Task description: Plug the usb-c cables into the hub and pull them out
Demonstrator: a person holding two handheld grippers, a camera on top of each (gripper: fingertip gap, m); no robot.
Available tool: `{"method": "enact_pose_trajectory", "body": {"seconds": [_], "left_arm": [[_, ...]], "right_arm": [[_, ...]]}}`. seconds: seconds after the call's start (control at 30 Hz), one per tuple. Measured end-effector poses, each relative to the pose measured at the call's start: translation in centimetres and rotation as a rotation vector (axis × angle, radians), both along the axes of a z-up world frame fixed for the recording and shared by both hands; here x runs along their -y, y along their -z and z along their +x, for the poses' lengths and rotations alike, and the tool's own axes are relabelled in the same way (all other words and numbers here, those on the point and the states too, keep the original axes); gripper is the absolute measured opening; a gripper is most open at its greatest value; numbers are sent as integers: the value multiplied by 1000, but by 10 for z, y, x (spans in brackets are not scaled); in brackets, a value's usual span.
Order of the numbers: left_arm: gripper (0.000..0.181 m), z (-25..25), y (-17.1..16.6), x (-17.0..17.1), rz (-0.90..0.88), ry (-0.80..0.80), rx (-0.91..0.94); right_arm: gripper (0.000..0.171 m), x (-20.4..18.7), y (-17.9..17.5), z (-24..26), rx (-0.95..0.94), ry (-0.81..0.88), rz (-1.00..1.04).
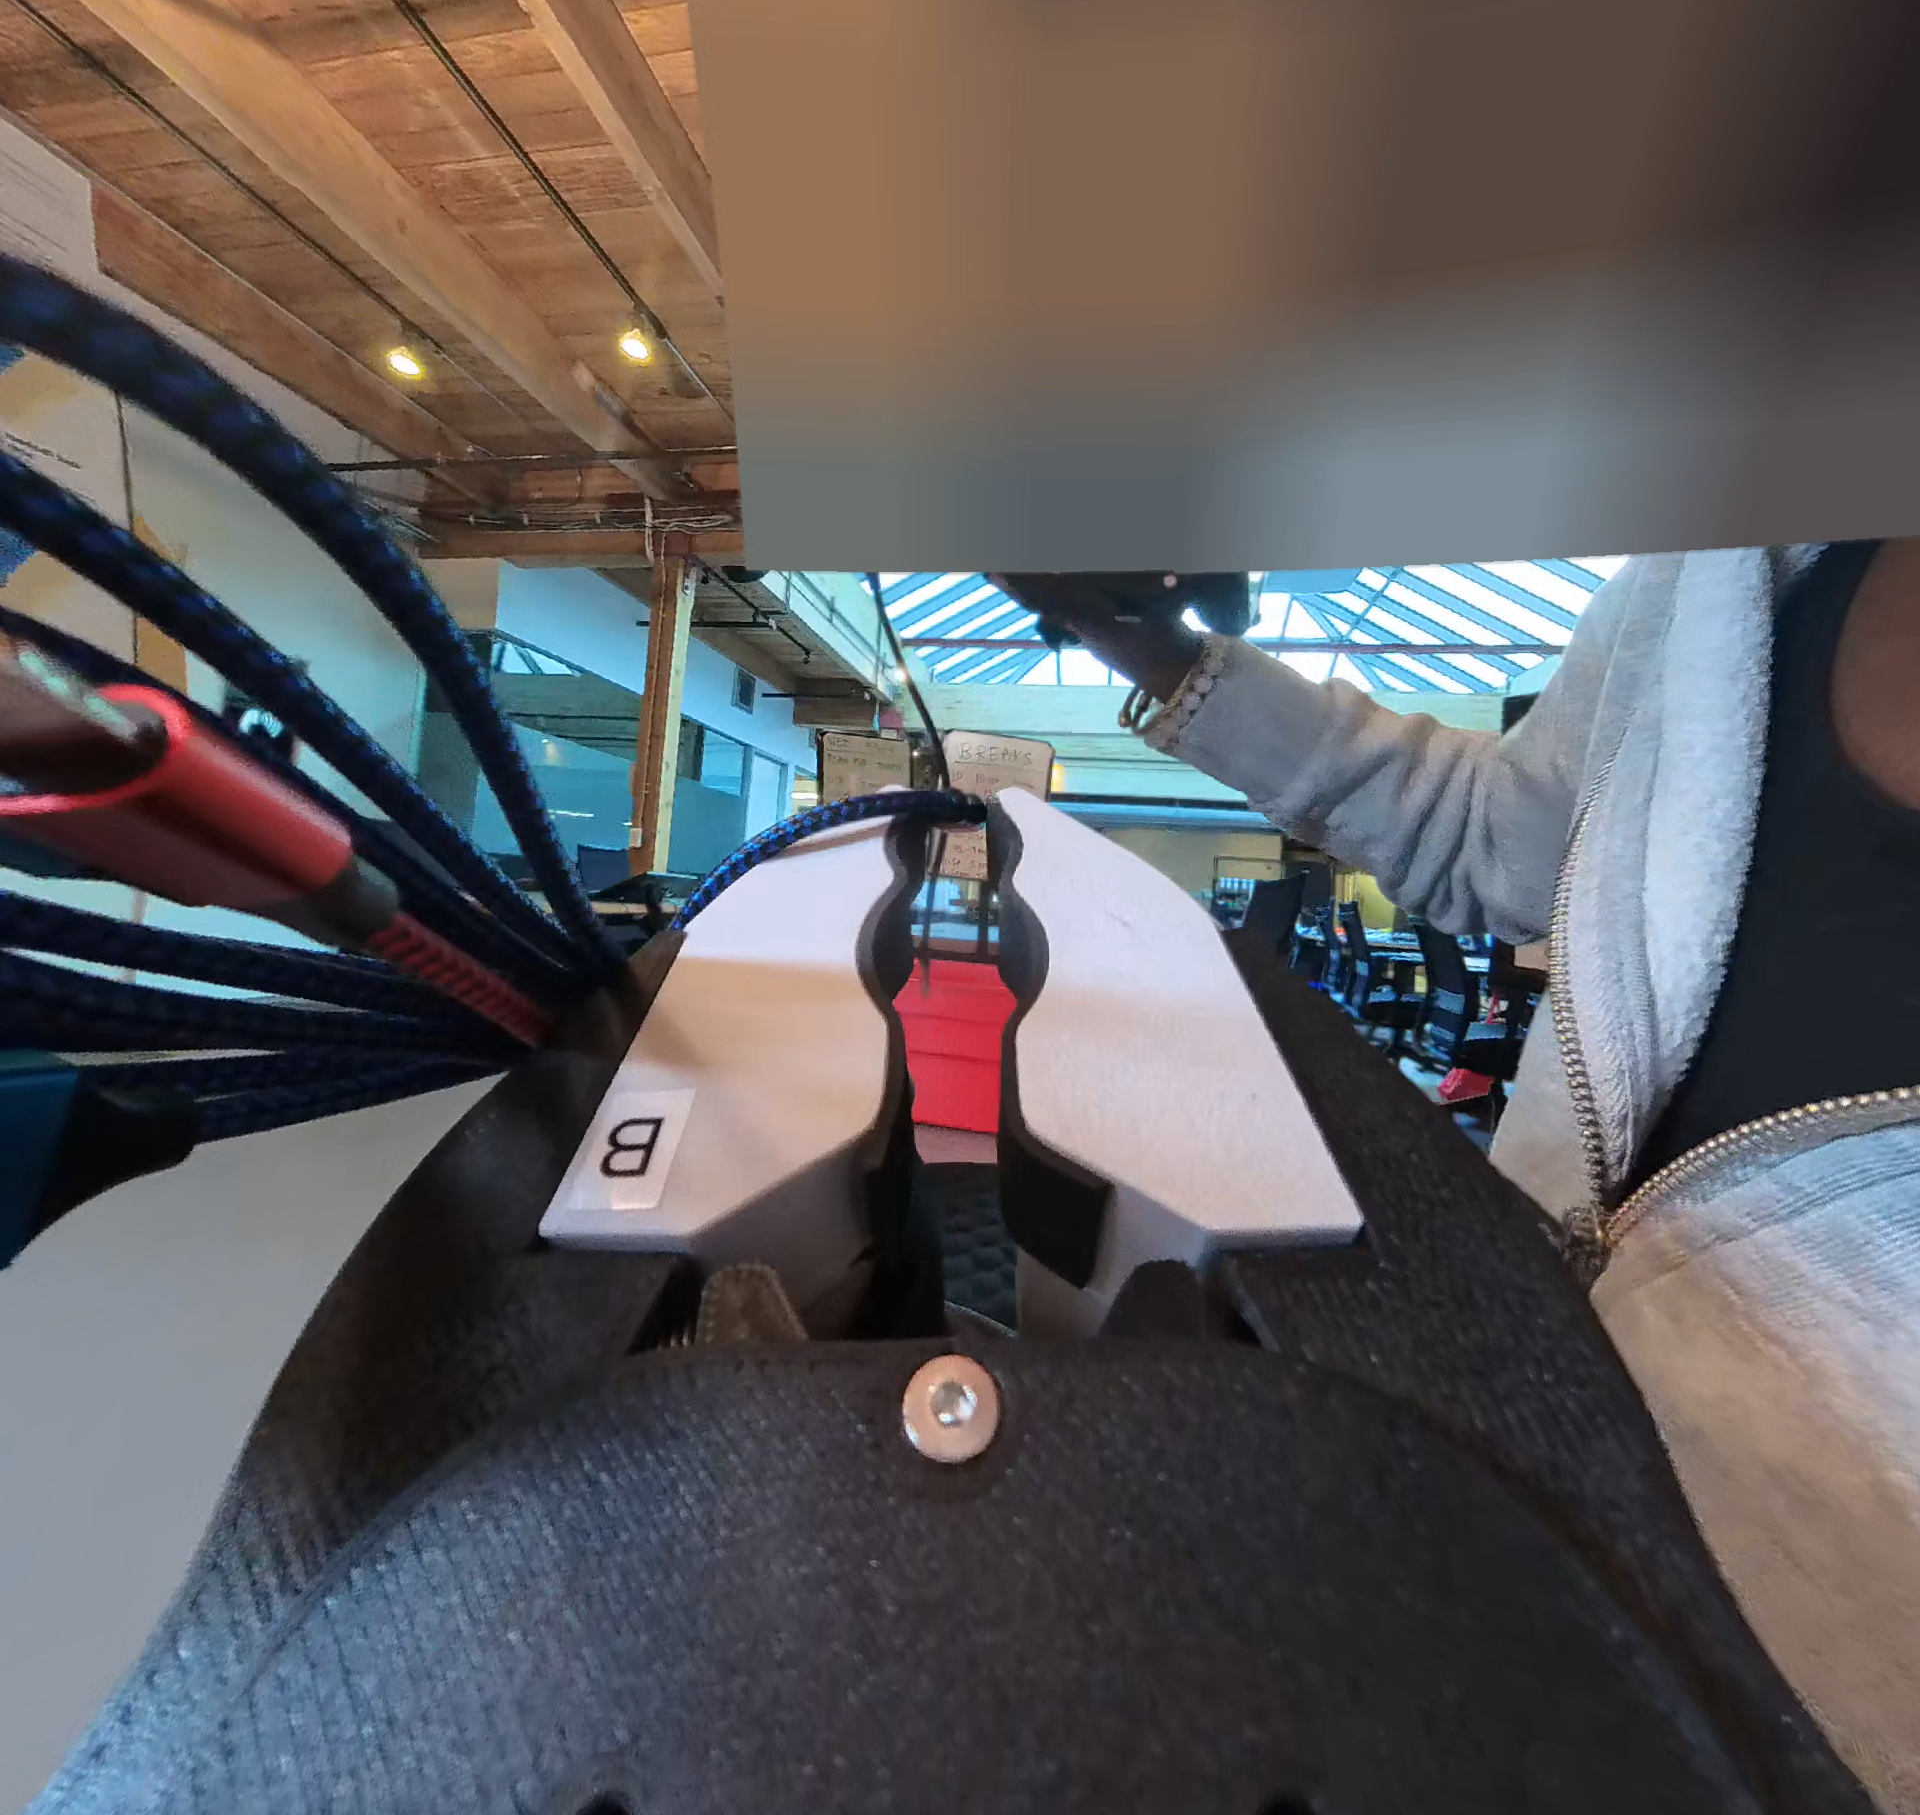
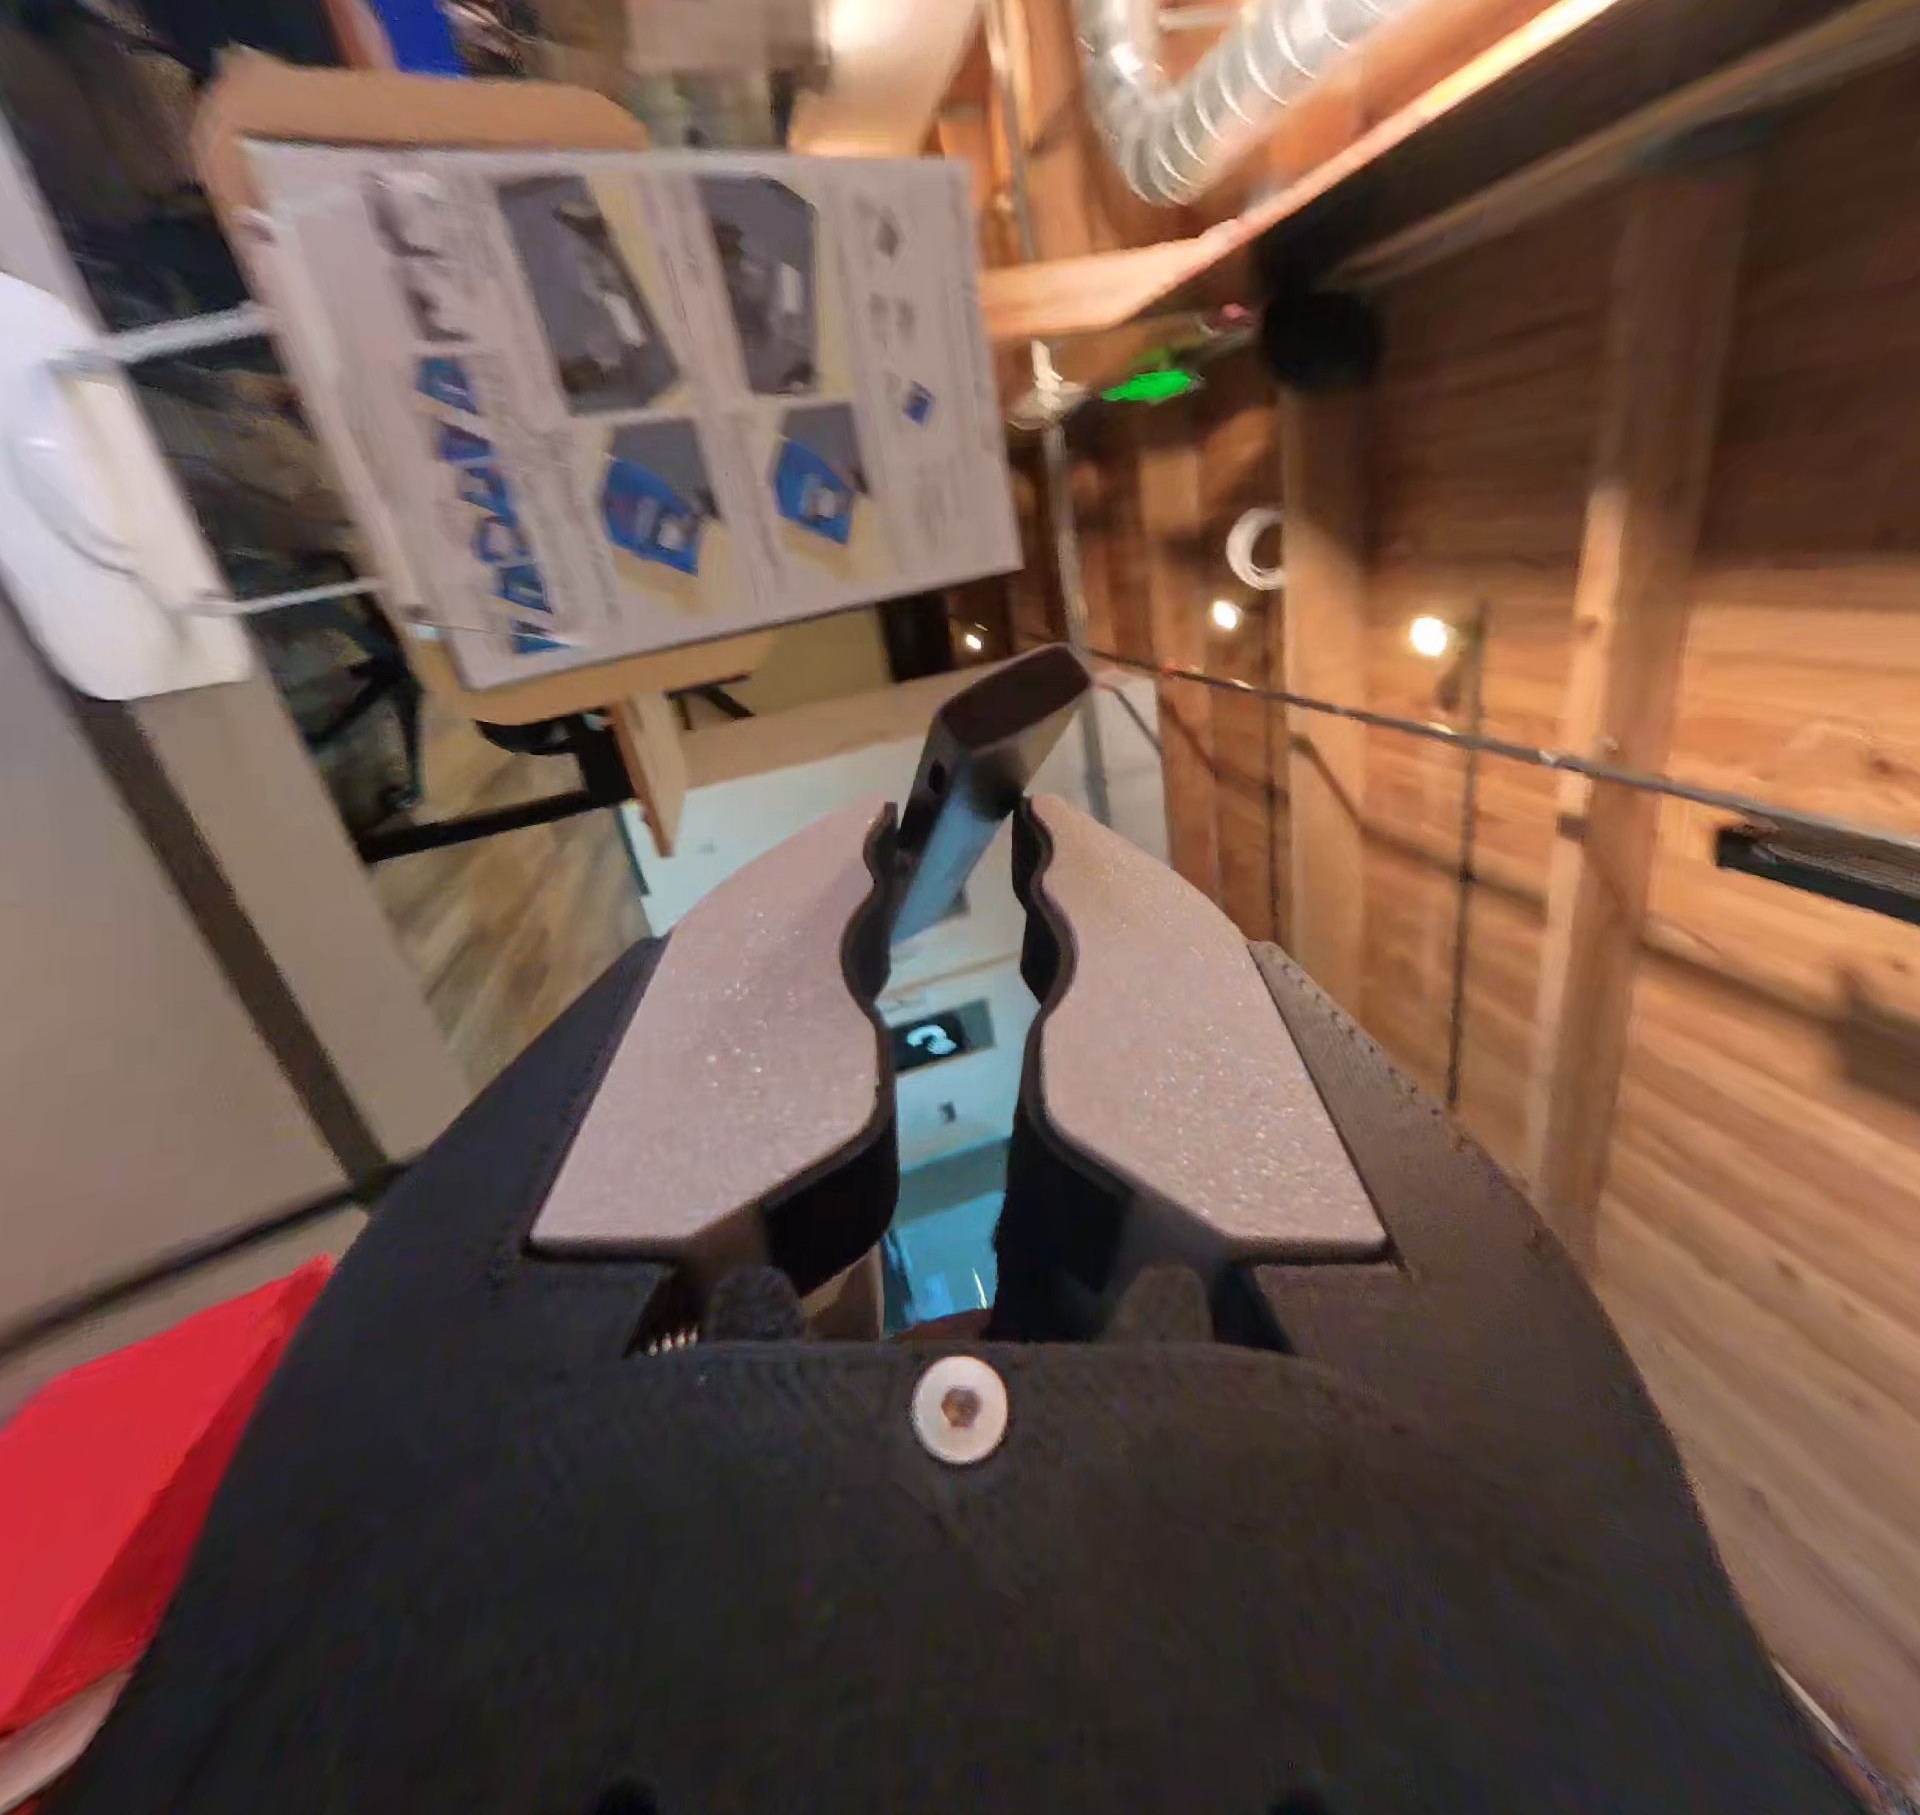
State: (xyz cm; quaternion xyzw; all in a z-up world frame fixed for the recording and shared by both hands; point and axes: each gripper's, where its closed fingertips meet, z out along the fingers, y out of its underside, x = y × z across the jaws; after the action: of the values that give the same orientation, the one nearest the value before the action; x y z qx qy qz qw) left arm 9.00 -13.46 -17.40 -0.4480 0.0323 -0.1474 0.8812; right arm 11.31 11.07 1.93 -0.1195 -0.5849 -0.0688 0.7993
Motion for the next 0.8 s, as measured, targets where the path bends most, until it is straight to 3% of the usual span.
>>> {"method": "enact_pose_trajectory", "body": {"seconds": [0.1,0.23,0.33,0.57,0.7,0.8], "left_arm": [[11,2,2,-2,-14,-11,-19],[11,3,3,-3,-23,-7,-26],[11,3,1,-1,-10,-1,-20],[11,4,3,-3,-24,-4,-31],[11,3,2,-2,-14,5,-19],[11,2,1,0,-8,12,-9]], "right_arm": [[12,17,69,-16,173,-54,-87],[10,33,226,-8,747,-37,-391],[10,42,300,12,1021,9,-496],[22,69,320,11,1088,-28,-852],[22,82,349,26,1214,-56,-617],[18,90,348,33,1320,-128,-535]]}}
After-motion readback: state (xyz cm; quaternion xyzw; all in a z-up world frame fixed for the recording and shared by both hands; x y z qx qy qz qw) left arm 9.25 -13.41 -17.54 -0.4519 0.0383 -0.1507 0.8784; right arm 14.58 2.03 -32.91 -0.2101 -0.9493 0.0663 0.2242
